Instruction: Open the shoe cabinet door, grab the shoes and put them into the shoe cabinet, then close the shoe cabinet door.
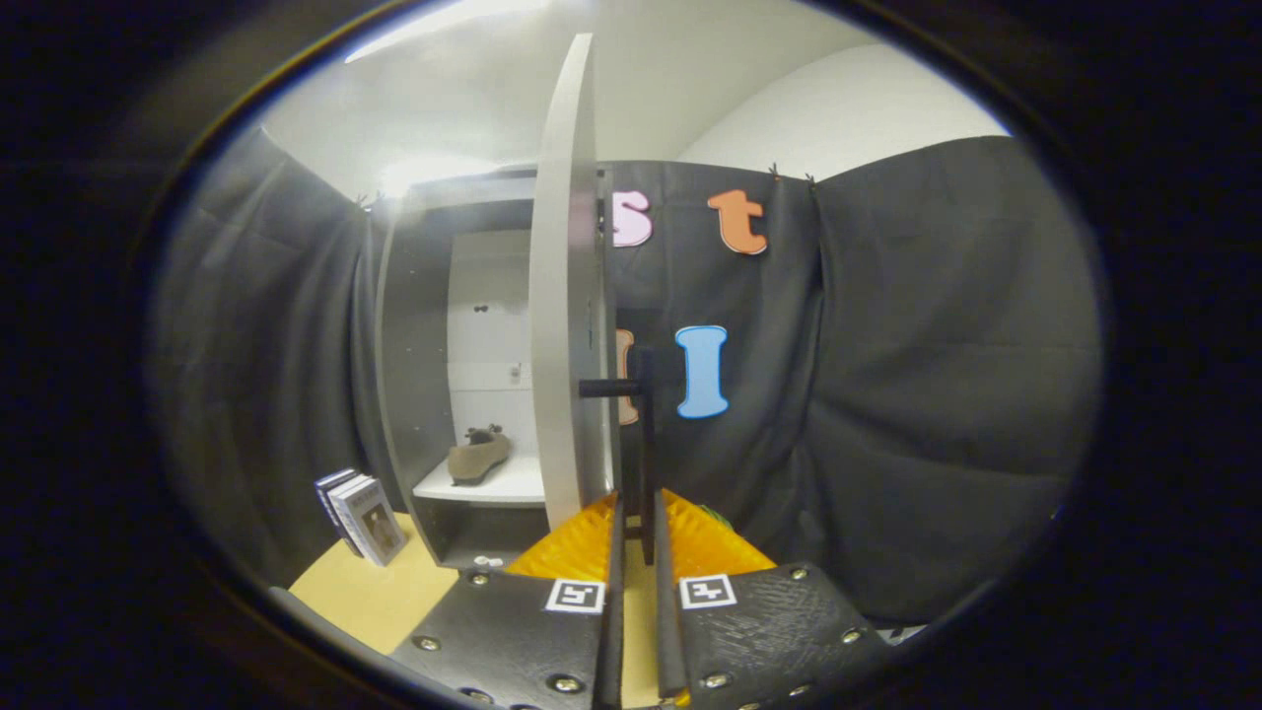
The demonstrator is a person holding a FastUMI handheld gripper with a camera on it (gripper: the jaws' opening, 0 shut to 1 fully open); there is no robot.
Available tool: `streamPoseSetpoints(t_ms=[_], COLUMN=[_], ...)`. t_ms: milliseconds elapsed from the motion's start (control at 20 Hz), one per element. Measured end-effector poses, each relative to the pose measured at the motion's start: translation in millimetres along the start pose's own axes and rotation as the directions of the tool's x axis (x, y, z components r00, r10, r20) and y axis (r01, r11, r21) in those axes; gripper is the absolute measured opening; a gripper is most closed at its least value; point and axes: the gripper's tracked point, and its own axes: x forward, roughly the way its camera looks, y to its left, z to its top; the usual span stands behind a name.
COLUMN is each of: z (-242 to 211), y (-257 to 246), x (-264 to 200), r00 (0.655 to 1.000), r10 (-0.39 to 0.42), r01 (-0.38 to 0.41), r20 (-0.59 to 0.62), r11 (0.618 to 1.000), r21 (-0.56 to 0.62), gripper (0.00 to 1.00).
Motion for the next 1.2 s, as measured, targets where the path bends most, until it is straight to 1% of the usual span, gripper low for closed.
streamPoseSetpoints(t_ms=[100, 150, 250, 300, 350, 400, 500, 600, 850, 900, 1050, 1200], z=[-2, -3, -13, -17, -23, -31, -44, -56, -83, -91, -122, -164], y=[-14, -18, -9, -2, 7, 19, 39, 66, 129, 140, 180, 204], x=[-10, -14, -22, -25, -26, -28, -29, -29, -28, -26, -16, -2], r00=[1.000, 0.999, 1.000, 1.000, 1.000, 0.999, 0.997, 0.992, 0.970, 0.964, 0.944, 0.931], r10=[-0.029, -0.032, -0.014, -0.003, 0.010, 0.025, 0.059, 0.107, 0.238, 0.261, 0.319, 0.339], r01=[0.029, 0.032, 0.014, 0.004, -0.010, -0.025, -0.061, -0.108, -0.238, -0.261, -0.318, -0.339], r20=[-0.001, -0.001, -0.013, -0.021, -0.029, -0.038, -0.058, -0.061, -0.049, -0.057, -0.082, -0.135], r11=[1.000, 0.999, 1.000, 1.000, 1.000, 0.999, 0.998, 0.994, 0.971, 0.965, 0.948, 0.941], r21=[0.003, 0.012, 0.018, 0.007, -0.006, -0.020, -0.035, -0.021, 0.001, 0.004, 0.028, 0.024], gripper=[0.12, 0.12, 0.13, 0.21, 0.23, 0.28, 0.51, 0.74, 0.97, 0.98, 0.98, 0.98])
